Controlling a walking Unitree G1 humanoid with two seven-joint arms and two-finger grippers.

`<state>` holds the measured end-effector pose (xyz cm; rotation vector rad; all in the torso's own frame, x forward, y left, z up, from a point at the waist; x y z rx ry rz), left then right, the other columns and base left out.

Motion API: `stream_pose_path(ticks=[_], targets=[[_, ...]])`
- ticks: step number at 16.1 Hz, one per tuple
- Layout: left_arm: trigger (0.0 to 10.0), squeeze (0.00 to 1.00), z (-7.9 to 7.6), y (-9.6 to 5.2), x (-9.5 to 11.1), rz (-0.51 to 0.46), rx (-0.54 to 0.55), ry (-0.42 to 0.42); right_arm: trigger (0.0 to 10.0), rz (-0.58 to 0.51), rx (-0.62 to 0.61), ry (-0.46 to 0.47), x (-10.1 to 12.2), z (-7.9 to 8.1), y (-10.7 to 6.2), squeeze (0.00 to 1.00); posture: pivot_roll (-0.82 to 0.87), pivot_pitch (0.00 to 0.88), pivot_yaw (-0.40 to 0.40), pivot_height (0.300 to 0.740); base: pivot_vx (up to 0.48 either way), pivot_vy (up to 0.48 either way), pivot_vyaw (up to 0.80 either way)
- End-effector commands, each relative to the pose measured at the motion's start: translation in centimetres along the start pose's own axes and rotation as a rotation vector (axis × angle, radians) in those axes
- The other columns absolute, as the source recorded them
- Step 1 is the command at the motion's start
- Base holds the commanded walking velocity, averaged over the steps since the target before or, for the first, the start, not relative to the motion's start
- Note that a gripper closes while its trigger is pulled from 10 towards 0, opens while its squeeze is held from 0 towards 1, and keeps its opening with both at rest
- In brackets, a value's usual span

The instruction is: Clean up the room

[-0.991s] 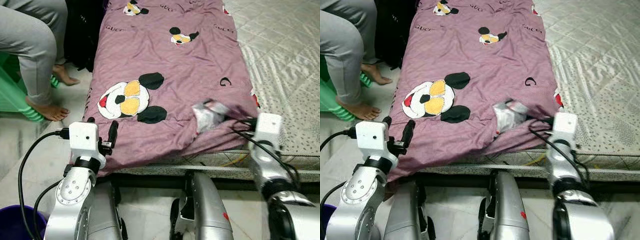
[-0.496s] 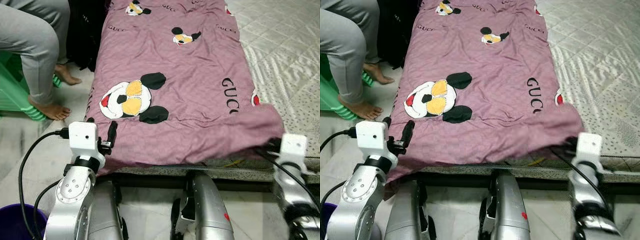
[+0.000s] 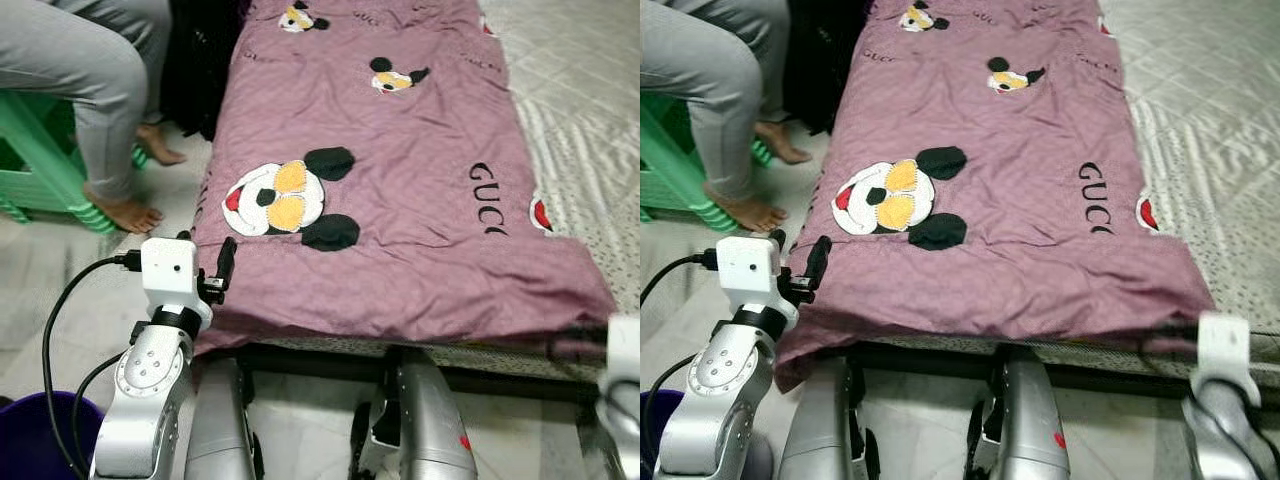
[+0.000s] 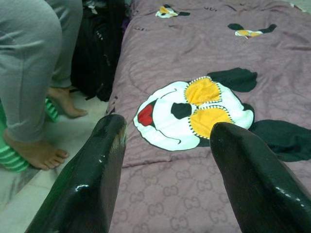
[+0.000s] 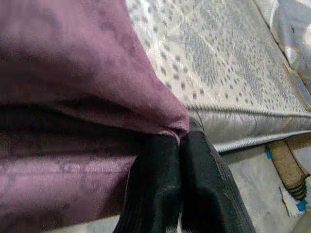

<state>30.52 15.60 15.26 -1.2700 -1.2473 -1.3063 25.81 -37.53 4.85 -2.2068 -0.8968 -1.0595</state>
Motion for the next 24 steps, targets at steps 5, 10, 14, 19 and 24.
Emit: stream_pose_path(ticks=[5,10,14,19,24], targets=[[10.0,0.00,-0.6,0.4,-0.6,0.018,-0.038,-0.014,10.0,-0.031,0.306,0.001,-1.0,4.4,-6.3,0.00,0.01,0.198,0.009,0.542,0.000,0.000,0.00],[10.0,0.00,-0.8,0.3,-1.2,0.034,-0.039,-0.024,10.0,-0.036,0.310,-0.045,-0.5,3.4,-7.3,1.00,-0.01,0.198,-0.001,0.542,0.000,0.000,0.00],[10.0,0.00,-1.0,0.7,-1.3,0.035,-0.036,-0.028,10.0,-0.100,0.225,0.036,3.7,1.9,-3.9,1.00,-0.02,0.192,-0.003,0.542,0.000,0.000,0.00],[10.0,0.00,-0.8,0.7,-1.4,0.035,-0.026,-0.029,10.0,-0.179,0.250,0.096,7.6,2.6,-4.1,1.00,-0.02,0.193,-0.006,0.542,0.000,0.000,0.00],[10.0,0.00,-0.8,0.9,-1.4,0.034,-0.025,-0.033,10.0,-0.152,0.335,0.109,6.3,3.2,-6.0,1.00,-0.03,0.195,-0.009,0.542,0.000,0.000,0.00]])
Point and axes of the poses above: a point about 5 cm out from each wrist's last joint towards the gripper, its own y axis pointing out of the wrist towards the gripper, its own x axis along the axis of the wrist's last joint, z = x × y, the point moved 4 cm from there along y, pointing out of the wrist towards the gripper, and after that the axes turned 4 degrees about -y, right-handed, at the moved point
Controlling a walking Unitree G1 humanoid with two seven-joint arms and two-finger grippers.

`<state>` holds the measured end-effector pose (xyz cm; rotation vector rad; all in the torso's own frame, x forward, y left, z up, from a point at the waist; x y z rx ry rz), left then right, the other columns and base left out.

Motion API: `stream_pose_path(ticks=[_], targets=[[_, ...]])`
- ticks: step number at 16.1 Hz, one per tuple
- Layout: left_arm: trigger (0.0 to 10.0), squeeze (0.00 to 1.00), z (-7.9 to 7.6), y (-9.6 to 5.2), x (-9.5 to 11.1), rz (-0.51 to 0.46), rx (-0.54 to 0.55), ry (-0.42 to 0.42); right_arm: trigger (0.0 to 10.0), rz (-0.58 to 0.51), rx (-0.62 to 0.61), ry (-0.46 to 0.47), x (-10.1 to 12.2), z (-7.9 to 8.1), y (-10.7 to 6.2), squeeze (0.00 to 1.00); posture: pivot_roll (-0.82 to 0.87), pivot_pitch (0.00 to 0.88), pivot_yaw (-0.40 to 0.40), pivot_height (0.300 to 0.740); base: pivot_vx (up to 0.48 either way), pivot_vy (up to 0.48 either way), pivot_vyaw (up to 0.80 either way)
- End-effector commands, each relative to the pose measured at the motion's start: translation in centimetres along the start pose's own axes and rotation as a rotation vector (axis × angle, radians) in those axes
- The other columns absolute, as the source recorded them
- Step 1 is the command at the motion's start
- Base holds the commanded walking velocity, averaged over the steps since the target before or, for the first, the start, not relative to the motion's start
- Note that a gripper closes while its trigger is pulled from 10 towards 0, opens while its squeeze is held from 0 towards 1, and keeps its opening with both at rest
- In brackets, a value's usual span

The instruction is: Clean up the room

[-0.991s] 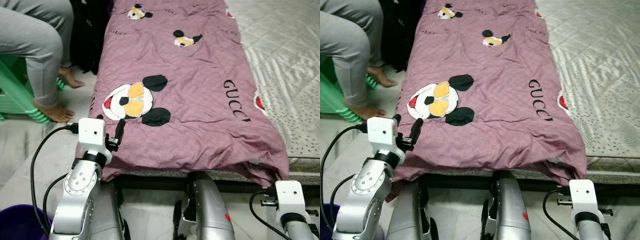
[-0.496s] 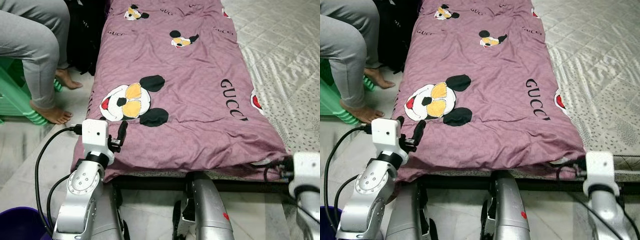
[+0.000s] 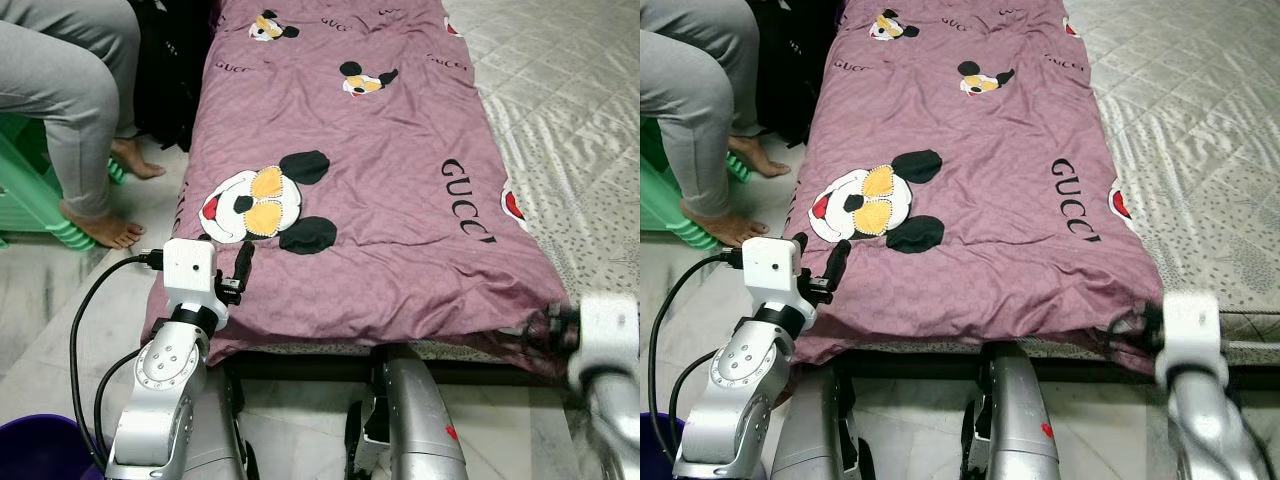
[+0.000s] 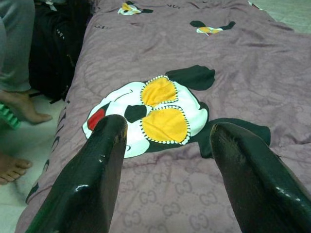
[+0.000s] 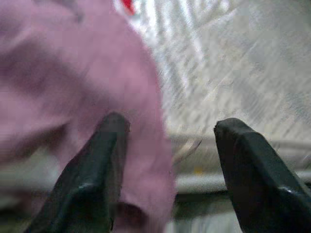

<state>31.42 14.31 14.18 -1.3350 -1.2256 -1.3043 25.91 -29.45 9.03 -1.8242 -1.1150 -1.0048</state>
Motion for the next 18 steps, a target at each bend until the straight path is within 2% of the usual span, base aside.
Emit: stream_pose_path(ticks=[1,4,6,7,8,9,10,11,12,14,15,16,17,18], targets=[[10.0,0.00,0.4,-0.1,-0.3,0.007,0.017,-0.004,10.0,-0.033,0.042,0.039,0.7,0.6,-0.7,1.00,-0.04,0.196,-0.007,0.542,0.000,0.000,0.00],[10.0,0.00,0.1,0.1,-0.3,0.005,0.010,-0.009,10.0,-0.222,0.133,0.098,5.9,3.0,-0.9,1.00,-0.04,0.196,0.001,0.542,0.000,0.000,0.00],[10.0,0.00,-0.2,0.4,0.0,-0.008,0.004,-0.017,10.0,-0.361,0.270,0.179,11.2,6.8,-0.2,1.00,-0.04,0.191,-0.001,0.542,0.000,0.000,0.00],[10.0,0.00,-0.2,0.4,0.0,-0.010,0.004,-0.018,10.0,-0.370,0.290,0.193,11.8,7.4,0.0,1.00,-0.04,0.190,-0.002,0.542,0.000,0.000,0.00],[10.0,0.00,-0.2,0.4,0.1,-0.012,0.005,-0.019,10.0,-0.380,0.345,0.219,12.6,8.9,0.3,1.00,-0.03,0.190,-0.005,0.542,0.000,0.000,0.00],[10.0,0.00,-0.2,0.4,0.1,-0.014,0.008,-0.019,10.0,-0.361,0.412,0.193,12.5,11.1,0.8,1.00,-0.03,0.189,-0.013,0.542,0.000,0.000,0.00],[10.0,0.00,-0.2,0.3,0.0,-0.015,0.011,-0.020,10.0,-0.295,0.454,0.143,11.4,13.5,2.1,1.00,-0.02,0.187,-0.018,0.542,0.000,0.000,0.00],[10.0,0.00,-0.3,0.3,0.0,-0.018,0.016,-0.022,10.0,-0.185,0.432,0.143,9.6,14.8,4.0,1.00,0.00,0.186,-0.024,0.542,0.000,0.000,0.00],[10.0,0.00,-0.4,0.2,0.1,-0.020,0.021,-0.024,10.0,-0.131,0.409,0.160,8.6,15.1,4.9,1.00,0.00,0.187,-0.028,0.542,0.000,0.000,0.00],[10.0,0.00,-0.5,0.0,0.1,-0.022,0.023,-0.025,10.0,-0.054,0.374,0.126,6.7,14.9,6.2,1.00,0.01,0.189,-0.034,0.542,0.000,0.000,0.00],[10.0,0.00,-0.3,-0.1,-0.1,-0.019,0.030,-0.029,10.0,0.022,0.325,0.122,4.5,13.4,7.1,1.00,0.01,0.192,-0.043,0.542,0.000,0.000,0.00],[10.0,0.00,-0.3,-0.1,-0.1,-0.018,0.032,-0.031,10.0,0.043,0.304,0.125,3.8,12.8,7.3,1.00,0.01,0.192,-0.043,0.542,0.000,0.000,0.00],[10.0,0.00,-0.2,-0.1,-0.1,-0.017,0.036,-0.032,10.0,0.097,0.248,0.138,2.1,11.1,7.7,1.00,0.00,0.194,-0.046,0.542,0.000,0.000,0.00],[10.0,0.00,-0.2,-0.2,-0.2,-0.018,0.039,-0.032,10.0,0.177,0.157,0.141,-1.0,8.2,7.7,1.00,0.00,0.197,-0.050,0.542,0.000,0.000,0.00]])
Point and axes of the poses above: a point about 5 cm out from each wrist's last joint towards the gripper, its own y axis pointing out of the wrist towards the gripper, its own x axis along the axis of the wrist's last joint, z = x × y, the point moved 4 cm from there along y, pointing out of the wrist towards the gripper, and after that the axes turned 4 degrees about -y, right-handed, at the moved point
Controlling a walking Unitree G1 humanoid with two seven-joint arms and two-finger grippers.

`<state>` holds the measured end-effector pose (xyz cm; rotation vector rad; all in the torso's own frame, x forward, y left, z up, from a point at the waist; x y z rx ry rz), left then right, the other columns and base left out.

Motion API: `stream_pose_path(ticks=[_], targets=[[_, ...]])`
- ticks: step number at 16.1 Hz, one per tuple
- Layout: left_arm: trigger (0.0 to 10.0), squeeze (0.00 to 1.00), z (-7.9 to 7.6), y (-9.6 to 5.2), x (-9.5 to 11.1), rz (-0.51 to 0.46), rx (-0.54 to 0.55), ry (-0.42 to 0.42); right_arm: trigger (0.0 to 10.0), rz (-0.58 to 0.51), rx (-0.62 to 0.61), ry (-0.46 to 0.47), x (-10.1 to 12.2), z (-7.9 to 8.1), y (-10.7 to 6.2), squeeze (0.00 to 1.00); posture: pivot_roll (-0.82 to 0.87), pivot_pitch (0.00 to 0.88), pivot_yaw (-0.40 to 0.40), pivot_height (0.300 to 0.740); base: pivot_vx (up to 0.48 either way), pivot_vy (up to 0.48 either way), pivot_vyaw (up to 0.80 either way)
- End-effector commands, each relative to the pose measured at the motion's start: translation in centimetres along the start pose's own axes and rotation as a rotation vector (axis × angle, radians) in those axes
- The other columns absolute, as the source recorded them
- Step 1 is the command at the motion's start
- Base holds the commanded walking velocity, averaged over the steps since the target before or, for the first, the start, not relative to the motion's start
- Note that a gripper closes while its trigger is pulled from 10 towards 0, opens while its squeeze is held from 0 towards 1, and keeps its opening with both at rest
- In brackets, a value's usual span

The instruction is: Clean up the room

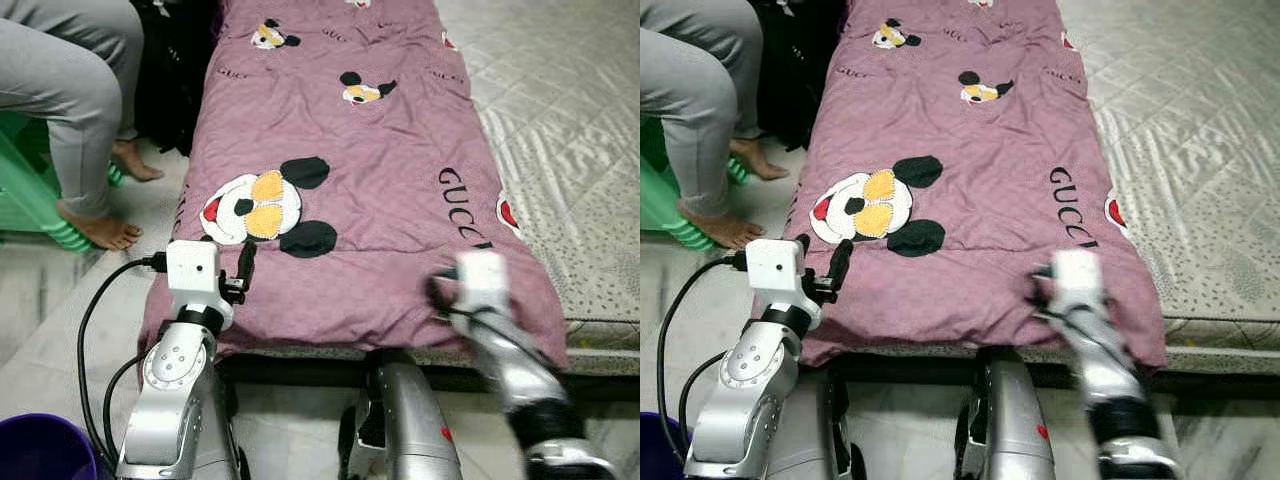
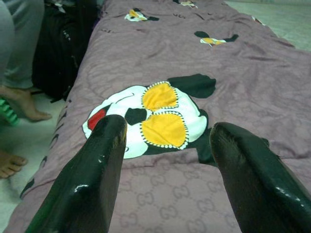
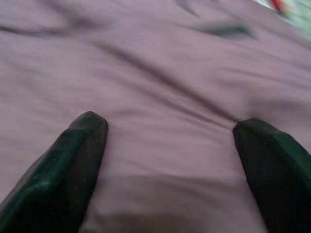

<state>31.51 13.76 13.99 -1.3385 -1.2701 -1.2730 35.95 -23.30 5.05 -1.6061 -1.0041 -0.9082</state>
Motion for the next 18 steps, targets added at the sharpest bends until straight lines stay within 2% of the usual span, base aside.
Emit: stream_pose_path(ticks=[1,3,5,8,10,11,14,15,17,18], targets=[[10.0,0.00,0.3,-0.4,0.0,-0.007,0.012,0.002,10.0,0.120,-0.118,0.019,-4.3,-3.7,-1.1,1.00,0.00,0.198,-0.049,0.542,0.000,0.000,0.00],[10.0,0.00,0.3,-0.5,-0.1,-0.003,0.010,0.003,10.0,0.172,-0.180,0.002,-6.9,-6.4,-2.7,1.00,-0.01,0.200,-0.045,0.542,0.000,0.000,0.00],[10.0,0.00,0.5,-0.5,-0.2,0.003,0.009,0.006,10.0,0.228,-0.209,-0.009,-9.6,-7.9,-4.6,1.00,-0.02,0.198,-0.041,0.542,0.000,0.000,0.00],[10.0,0.00,0.7,-0.2,0.0,0.000,0.007,0.011,10.0,0.274,-0.178,-0.036,-12.6,-7.6,-7.4,0.99,-0.02,0.193,-0.032,0.542,0.000,0.000,0.00],[10.0,0.00,0.7,-0.1,0.0,-0.001,0.006,0.013,10.0,0.252,-0.167,-0.052,-12.4,-7.3,-8.2,0.98,-0.02,0.191,-0.026,0.542,0.000,0.000,0.00],[10.0,0.00,0.7,-0.1,0.0,-0.001,0.004,0.015,10.0,0.213,-0.182,-0.074,-11.4,-7.5,-7.9,0.98,-0.02,0.190,-0.021,0.542,0.000,0.000,0.00],[10.0,0.00,0.7,0.1,0.3,-0.011,-0.002,0.016,10.0,-0.040,-0.270,-0.121,-4.0,-8.2,-5.7,0.98,-0.01,0.179,-0.007,0.542,0.000,0.000,0.00],[10.0,0.00,0.7,0.3,0.6,-0.019,-0.002,0.018,10.0,-0.196,-0.343,-0.132,1.1,-8.5,-5.2,0.85,-0.01,0.171,-0.003,0.542,0.000,0.000,0.00],[10.0,0.00,0.8,0.4,0.7,-0.025,-0.001,0.022,10.0,-0.320,-0.383,-0.113,5.2,-8.2,-5.3,0.65,-0.01,0.165,-0.002,0.542,0.000,0.000,0.00],[10.0,0.00,0.8,0.4,0.7,-0.028,0.002,0.023,10.0,-0.373,-0.380,-0.083,6.9,-7.7,-5.4,0.59,-0.01,0.161,-0.002,0.542,0.000,0.000,0.00]])
Point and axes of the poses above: a point about 5 cm out from each wrist's last joint towards the gripper, its own y axis pointing out of the wrist towards the gripper, its own x axis along the axis of the wrist's last joint, z = x × y, the point moved 4 cm from there along y, pointing out of the wrist towards the gripper, and after that the axes turned 4 degrees about -y, right-handed, at the moved point
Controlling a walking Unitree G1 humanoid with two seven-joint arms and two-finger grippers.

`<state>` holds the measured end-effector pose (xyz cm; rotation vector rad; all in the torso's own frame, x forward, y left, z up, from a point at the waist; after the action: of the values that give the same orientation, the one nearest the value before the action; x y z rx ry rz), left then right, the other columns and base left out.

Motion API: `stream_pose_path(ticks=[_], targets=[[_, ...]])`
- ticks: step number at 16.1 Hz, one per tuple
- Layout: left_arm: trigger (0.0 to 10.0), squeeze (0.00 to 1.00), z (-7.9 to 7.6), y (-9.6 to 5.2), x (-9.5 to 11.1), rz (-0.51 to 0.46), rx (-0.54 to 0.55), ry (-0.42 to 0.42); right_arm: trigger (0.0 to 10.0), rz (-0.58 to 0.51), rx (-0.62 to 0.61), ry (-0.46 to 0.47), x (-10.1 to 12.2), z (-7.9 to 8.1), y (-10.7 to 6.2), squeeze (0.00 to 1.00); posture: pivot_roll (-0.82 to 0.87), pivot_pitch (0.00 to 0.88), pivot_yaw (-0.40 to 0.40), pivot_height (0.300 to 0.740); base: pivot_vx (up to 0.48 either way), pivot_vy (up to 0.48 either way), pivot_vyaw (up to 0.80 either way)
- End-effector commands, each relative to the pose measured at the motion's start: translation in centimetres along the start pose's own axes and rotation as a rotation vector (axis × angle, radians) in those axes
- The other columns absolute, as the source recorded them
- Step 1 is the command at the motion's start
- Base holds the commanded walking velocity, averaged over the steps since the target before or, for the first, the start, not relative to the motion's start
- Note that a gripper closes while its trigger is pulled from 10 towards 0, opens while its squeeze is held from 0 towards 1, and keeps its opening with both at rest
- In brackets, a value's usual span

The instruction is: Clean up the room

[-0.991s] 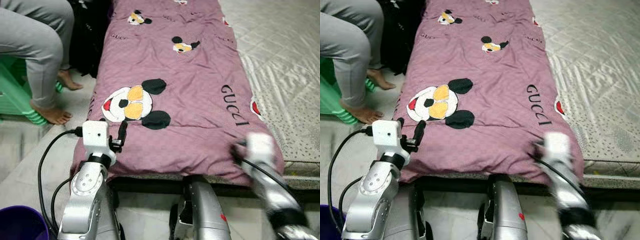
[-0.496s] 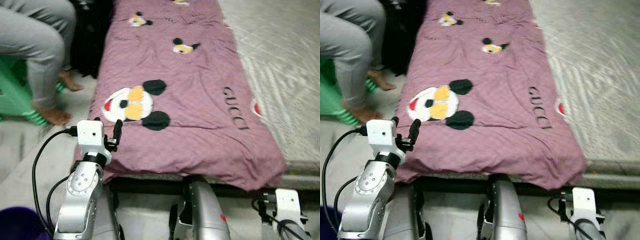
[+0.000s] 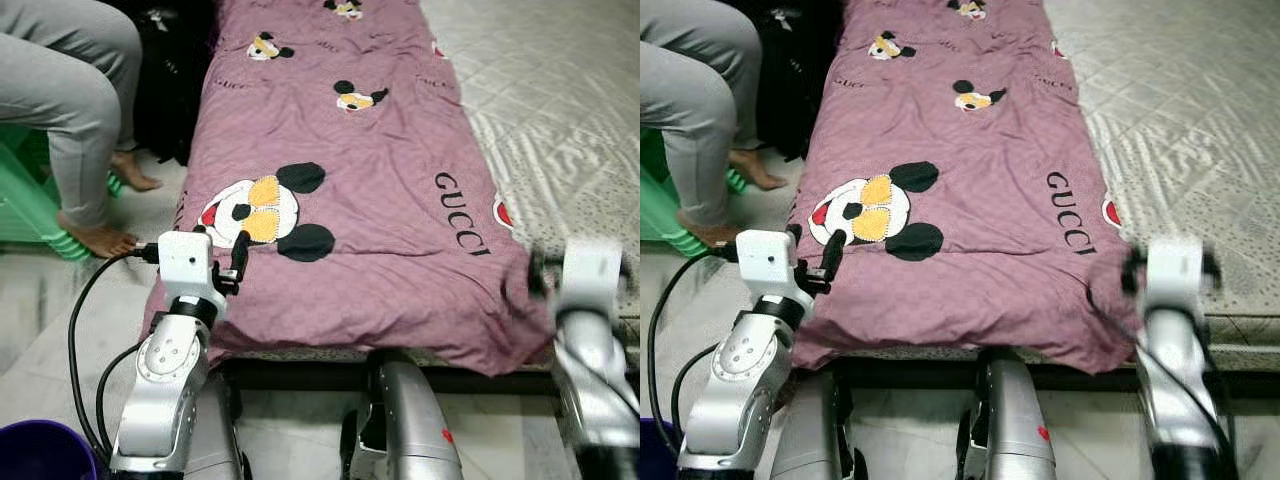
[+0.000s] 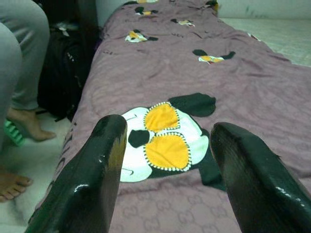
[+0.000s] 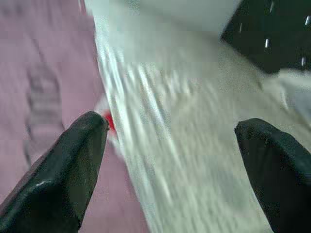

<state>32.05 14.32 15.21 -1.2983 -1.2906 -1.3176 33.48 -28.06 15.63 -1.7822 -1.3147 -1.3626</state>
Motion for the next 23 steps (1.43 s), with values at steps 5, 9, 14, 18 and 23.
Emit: stream_pose_path(ticks=[5,9,14,18,23], targets=[[10.0,0.00,0.0,-0.4,-0.8,0.011,-0.003,-0.005,10.0,-0.035,0.209,0.289,4.1,7.0,-0.7,0.00,-0.02,0.118,-0.005,0.542,0.000,0.000,0.00],[10.0,0.00,0.0,-0.1,-1.1,0.008,0.002,-0.009,10.0,-0.073,0.277,0.432,5.6,9.5,-0.8,0.00,-0.03,0.109,0.001,0.547,0.000,0.000,0.00],[10.0,0.00,0.2,0.1,-1.2,0.006,-0.008,0.003,10.0,-0.079,0.284,0.466,6.5,10.4,0.0,0.00,-0.03,0.114,-0.006,0.603,0.000,0.000,0.00],[10.0,0.00,0.1,0.1,-1.2,0.001,-0.009,0.002,10.0,-0.081,0.286,0.464,6.4,10.6,0.2,0.00,-0.02,0.114,-0.013,0.646,0.000,0.000,0.00],[10.0,0.00,-0.1,0.0,-1.2,-0.002,-0.015,0.000,10.0,-0.075,0.289,0.461,6.3,10.9,-0.1,0.00,-0.02,0.112,-0.016,0.684,0.000,0.000,0.00]])
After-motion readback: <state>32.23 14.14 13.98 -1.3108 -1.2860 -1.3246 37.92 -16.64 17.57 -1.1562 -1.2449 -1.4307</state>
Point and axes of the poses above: a point about 5 cm out from each wrist's last joint towards the gripper, its own y axis pointing out of the wrist towards the gripper, its own x axis along the axis of the wrist's last joint, z = x × y, the point moved 4 cm from there along y, pointing out of the wrist towards the gripper, and after that the axes turned 4 degrees about -y, right-handed, at the moved point
